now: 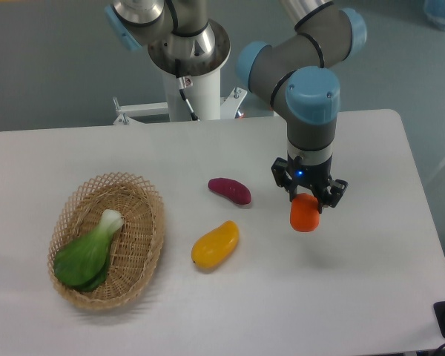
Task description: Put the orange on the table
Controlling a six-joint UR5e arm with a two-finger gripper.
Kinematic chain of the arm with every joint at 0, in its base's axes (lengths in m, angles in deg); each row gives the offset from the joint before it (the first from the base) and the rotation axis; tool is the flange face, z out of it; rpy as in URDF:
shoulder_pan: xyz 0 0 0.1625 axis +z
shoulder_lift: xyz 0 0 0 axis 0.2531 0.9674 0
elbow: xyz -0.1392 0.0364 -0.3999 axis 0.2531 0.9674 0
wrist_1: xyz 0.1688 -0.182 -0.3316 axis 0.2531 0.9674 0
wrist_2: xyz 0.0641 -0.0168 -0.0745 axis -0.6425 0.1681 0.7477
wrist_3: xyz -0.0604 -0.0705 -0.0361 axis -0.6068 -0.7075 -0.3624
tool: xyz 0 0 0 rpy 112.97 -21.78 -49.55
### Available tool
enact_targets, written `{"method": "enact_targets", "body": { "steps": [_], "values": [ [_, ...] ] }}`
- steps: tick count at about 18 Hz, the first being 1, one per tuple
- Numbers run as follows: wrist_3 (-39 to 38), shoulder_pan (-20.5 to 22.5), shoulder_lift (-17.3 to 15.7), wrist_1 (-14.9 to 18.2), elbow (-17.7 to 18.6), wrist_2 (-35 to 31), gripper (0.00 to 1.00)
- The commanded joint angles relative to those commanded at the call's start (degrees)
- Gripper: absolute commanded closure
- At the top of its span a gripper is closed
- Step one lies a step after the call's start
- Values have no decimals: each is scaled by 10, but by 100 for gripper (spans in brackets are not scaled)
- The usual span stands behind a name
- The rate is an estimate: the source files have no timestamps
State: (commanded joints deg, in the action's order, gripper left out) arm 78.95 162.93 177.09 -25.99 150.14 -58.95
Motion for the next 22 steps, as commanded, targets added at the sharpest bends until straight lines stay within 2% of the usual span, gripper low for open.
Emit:
{"method": "enact_targets", "body": {
  "steps": [12,22],
  "values": [
    [-4,0,3,0,-4,1,47],
    [-32,-3,14,-15,23,1,47]
  ]
}}
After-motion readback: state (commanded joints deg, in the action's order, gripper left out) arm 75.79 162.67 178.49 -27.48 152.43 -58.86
